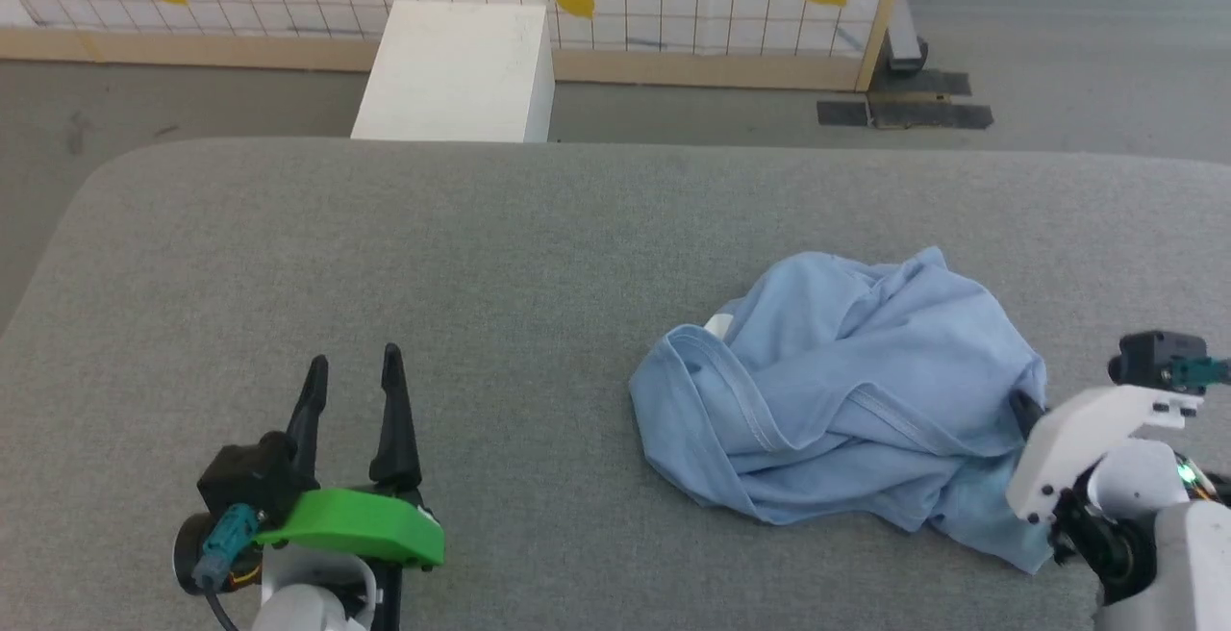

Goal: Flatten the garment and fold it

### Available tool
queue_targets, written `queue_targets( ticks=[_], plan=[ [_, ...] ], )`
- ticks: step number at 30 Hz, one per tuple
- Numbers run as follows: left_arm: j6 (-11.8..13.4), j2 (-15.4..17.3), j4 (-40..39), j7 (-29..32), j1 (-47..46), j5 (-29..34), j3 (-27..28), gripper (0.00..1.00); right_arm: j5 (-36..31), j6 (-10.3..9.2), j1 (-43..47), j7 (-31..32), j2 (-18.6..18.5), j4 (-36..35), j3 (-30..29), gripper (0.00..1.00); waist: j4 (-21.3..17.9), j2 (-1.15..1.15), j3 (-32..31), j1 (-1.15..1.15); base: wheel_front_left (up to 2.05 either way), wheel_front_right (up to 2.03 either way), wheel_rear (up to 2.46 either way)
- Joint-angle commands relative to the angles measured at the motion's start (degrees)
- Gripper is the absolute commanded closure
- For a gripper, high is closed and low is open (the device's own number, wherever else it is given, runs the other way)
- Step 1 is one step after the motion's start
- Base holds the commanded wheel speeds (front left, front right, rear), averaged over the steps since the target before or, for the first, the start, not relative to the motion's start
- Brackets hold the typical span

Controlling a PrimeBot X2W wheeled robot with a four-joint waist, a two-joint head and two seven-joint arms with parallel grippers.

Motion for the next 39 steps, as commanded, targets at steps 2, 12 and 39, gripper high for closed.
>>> queue_targets(
  ticks=[2, 12, 39],
  plan=[
    [-0.7, -0.5, 0.7, -0.2, 1.2, 1.0, 0.4, 0.00, 1.2, -0.08, -0.2, -2.4, 0.0, -3.4, 3.3, 1.00, -0.4, 0.00, -1.9, 0.00, 0.00, 0.00, 0.00],
    [-2.1, -1.2, 1.6, -0.2, 1.9, 1.9, 1.2, 0.00, 7.4, -0.08, 5.0, -1.4, 0.0, -17.3, 38.5, 1.00, -0.1, 0.00, -4.6, 0.00, 0.00, 0.00, 0.00],
    [-3.6, -1.6, 5.2, 1.7, -11.0, -0.7, -15.2, 0.00, 0.0, -0.08, 11.8, -23.4, 0.0, -20.4, 7.5, 0.00, -9.3, 0.00, 0.8, 0.00, 0.00, 0.00, 0.00]
  ],
)
